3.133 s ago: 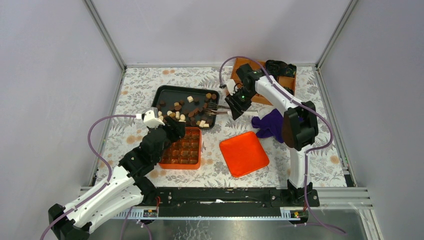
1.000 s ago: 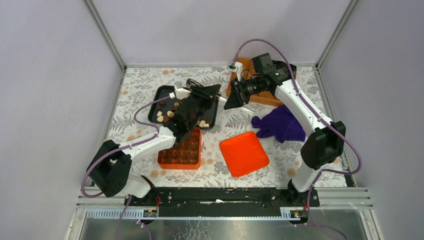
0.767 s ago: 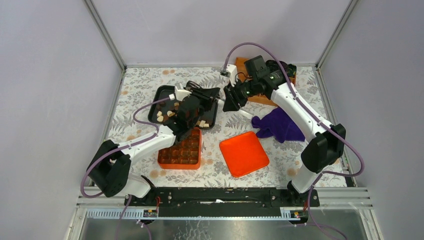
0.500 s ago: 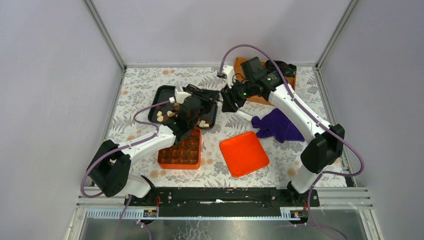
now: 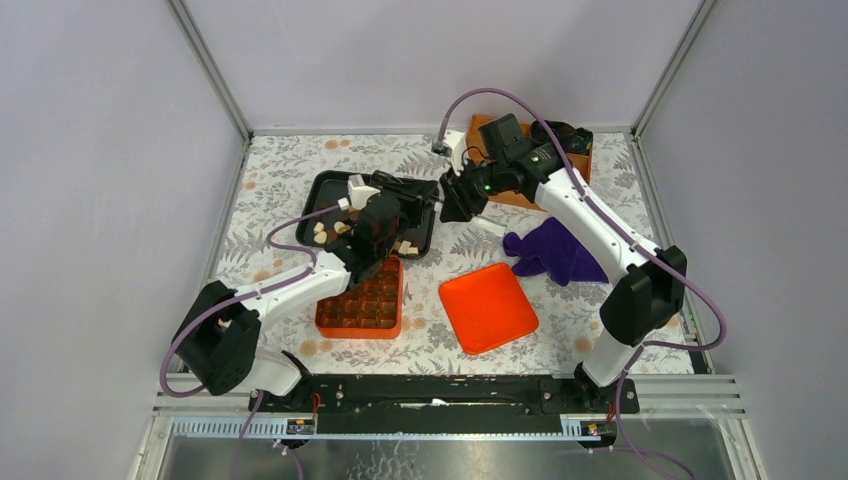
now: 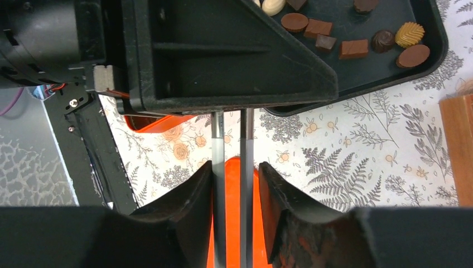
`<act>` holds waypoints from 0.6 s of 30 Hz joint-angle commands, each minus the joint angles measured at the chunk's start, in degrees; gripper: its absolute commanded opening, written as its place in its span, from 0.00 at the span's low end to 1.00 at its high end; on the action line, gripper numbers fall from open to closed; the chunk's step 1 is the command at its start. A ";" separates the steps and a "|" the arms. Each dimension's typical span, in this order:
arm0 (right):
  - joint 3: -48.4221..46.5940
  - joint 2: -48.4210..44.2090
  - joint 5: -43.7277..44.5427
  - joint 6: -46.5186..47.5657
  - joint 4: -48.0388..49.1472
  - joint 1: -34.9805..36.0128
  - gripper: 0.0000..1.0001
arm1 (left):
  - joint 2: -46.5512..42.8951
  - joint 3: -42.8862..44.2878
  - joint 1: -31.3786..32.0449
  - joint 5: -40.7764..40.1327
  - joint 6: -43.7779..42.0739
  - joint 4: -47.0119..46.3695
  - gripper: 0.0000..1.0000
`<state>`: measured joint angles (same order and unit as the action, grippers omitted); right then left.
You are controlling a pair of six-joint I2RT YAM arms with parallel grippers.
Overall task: Pack the chocolate
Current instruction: Adjust the clamp.
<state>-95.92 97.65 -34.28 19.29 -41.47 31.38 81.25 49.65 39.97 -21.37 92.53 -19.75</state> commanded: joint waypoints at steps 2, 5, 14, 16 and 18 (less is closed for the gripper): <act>-1.29 0.83 -0.88 1.16 0.25 0.48 0.34 | -1.58 -0.38 0.01 0.65 1.67 -4.65 0.02; -1.40 0.15 -0.90 1.09 0.51 0.40 0.32 | -1.60 -1.07 -0.02 1.22 2.02 -5.64 0.15; -0.50 -0.53 -7.53 -3.85 1.71 -2.51 0.30 | -3.34 -3.94 -0.05 2.59 -0.24 -9.11 0.84; -0.22 -0.57 -9.88 -5.30 2.31 -4.11 0.30 | -4.55 -4.55 -0.06 1.80 -1.75 -8.80 0.90; 0.48 -0.61 -12.51 -6.84 2.98 -5.35 0.29 | -5.82 -5.34 -0.05 1.18 -3.21 -8.85 0.94</act>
<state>-95.79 97.89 -39.57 16.32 -41.60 28.88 78.52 45.89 39.88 -19.07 92.75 -24.58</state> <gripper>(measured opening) 0.305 0.914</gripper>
